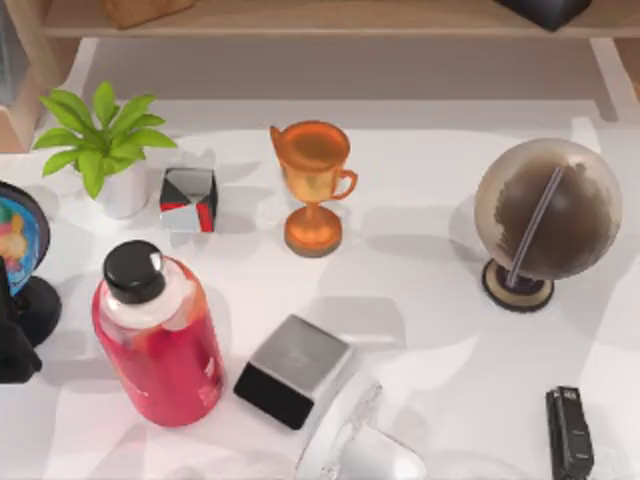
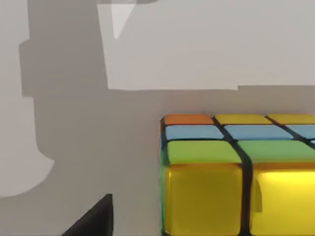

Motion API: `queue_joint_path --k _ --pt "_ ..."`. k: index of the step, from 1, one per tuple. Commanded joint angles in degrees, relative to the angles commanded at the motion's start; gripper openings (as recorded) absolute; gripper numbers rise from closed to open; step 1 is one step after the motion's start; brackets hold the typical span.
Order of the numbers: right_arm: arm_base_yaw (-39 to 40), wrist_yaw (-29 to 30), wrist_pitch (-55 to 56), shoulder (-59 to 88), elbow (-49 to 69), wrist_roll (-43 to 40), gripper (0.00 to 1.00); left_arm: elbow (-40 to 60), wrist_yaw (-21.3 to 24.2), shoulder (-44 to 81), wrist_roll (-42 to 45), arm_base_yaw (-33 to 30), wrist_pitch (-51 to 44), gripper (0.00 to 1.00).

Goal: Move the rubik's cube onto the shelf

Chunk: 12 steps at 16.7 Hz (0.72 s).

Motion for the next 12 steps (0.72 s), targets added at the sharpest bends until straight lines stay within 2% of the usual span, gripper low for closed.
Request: queue_joint_path --k 1,12 --pt "0.0 0.0 0.0 0.0 0.0 0.0 1.00 0.0 0.0 0.0 0.0 0.0 0.0 1.00" --pt "0.0 0.0 0.0 0.0 0.0 0.0 0.17 0.0 0.0 0.0 0.0 0.0 0.0 1.00"
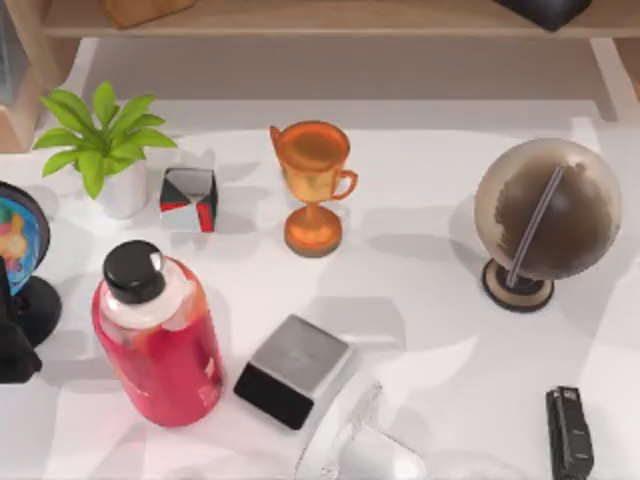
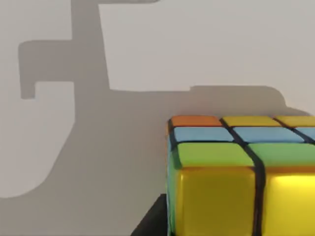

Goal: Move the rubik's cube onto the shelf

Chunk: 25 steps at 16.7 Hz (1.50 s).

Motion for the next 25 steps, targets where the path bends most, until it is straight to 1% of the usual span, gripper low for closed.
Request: queue_joint_path --k 2,3,13,16,19,21,23,25 --pt "0.0 0.0 0.0 0.0 0.0 0.0 0.02 0.0 0.0 0.0 0.0 0.0 0.0 1.00" --pt "0.0 0.0 0.0 0.0 0.0 0.0 0.00 0.0 0.0 0.0 0.0 0.0 0.0 1.00" --pt "0.0 0.6 -0.8 -0.8 0.6 -0.4 0.00 0.0 0.0 0.0 0.0 0.0 0.0 1.00" --pt "0.1 4.0 -4.1 -4.5 4.2 -1.9 0.00 0.0 0.0 0.0 0.0 0.0 0.0 1.00" --pt "-3.2 8.5 -5.5 -5.7 7.9 -2.6 0.00 0.0 0.0 0.0 0.0 0.0 0.0 1.00" --pt "-5.3 10.0 -6.1 -4.4 8.6 -2.6 0.00 0.0 0.0 0.0 0.0 0.0 0.0 1.00" --pt "-5.6 9.4 -7.0 -4.0 9.5 -2.5 0.00 0.0 0.0 0.0 0.0 0.0 0.0 1.00" --pt "-3.8 6.8 -8.3 -4.6 10.6 -2.3 0.00 0.0 0.0 0.0 0.0 0.0 0.0 1.00"
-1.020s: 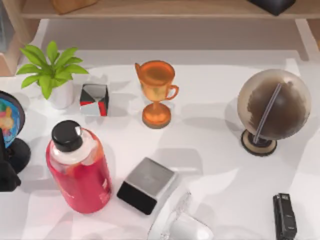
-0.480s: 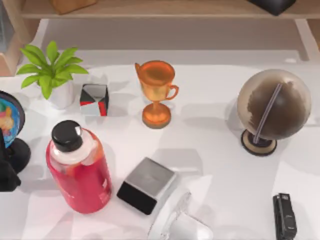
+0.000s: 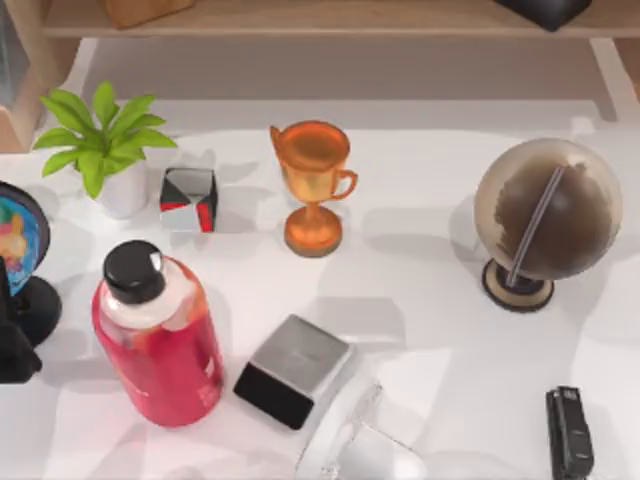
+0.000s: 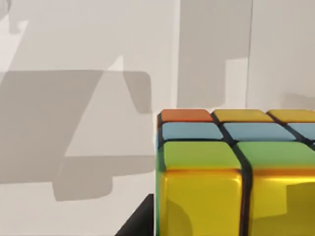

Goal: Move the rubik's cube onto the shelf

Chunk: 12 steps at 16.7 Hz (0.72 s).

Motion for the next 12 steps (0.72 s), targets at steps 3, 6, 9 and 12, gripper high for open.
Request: queue_joint_path --k 3,6,9,12 --pt "3.4 -4.4 -0.7 2.3 -1.3 1.1 0.00 0.0 0.0 0.0 0.0 0.0 0.0 1.00" --pt "3.6 -6.7 0.7 5.2 -2.3 2.3 0.00 0.0 0.0 0.0 0.0 0.0 0.0 1.00" --pt "3.6 -6.8 0.8 5.3 -2.3 2.4 0.00 0.0 0.0 0.0 0.0 0.0 0.0 1.00" --pt "3.6 -6.7 0.6 4.9 -2.7 2.3 0.00 0.0 0.0 0.0 0.0 0.0 0.0 1.00"
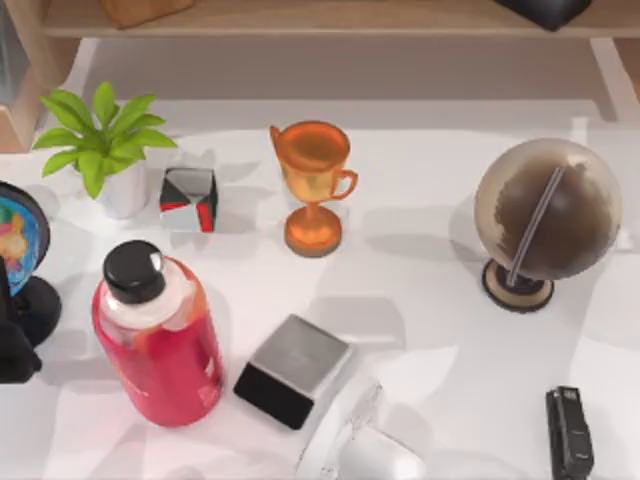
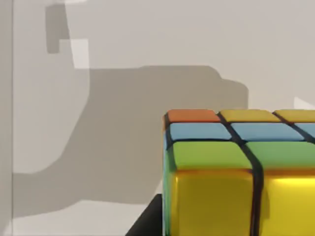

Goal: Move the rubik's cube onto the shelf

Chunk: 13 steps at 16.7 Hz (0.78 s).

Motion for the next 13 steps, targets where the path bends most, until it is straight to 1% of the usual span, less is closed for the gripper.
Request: queue_joint_path --k 3,7,10,13 --pt "-0.1 0.6 -0.2 -4.1 -3.7 -0.9 0.00 0.0 0.0 0.0 0.0 0.0 0.0 1.00" --pt "1.5 1.9 2.1 -13.8 -12.3 -1.8 0.00 0.0 0.0 0.0 0.0 0.0 0.0 1.00" --pt "5.9 2.3 5.7 -22.4 -19.9 -1.2 0.00 0.0 0.0 0.0 0.0 0.0 0.0 1.00" --pt "13.6 2.3 10.9 -29.2 -28.8 1.1 0.00 0.0 0.0 0.0 0.0 0.0 0.0 1.00"
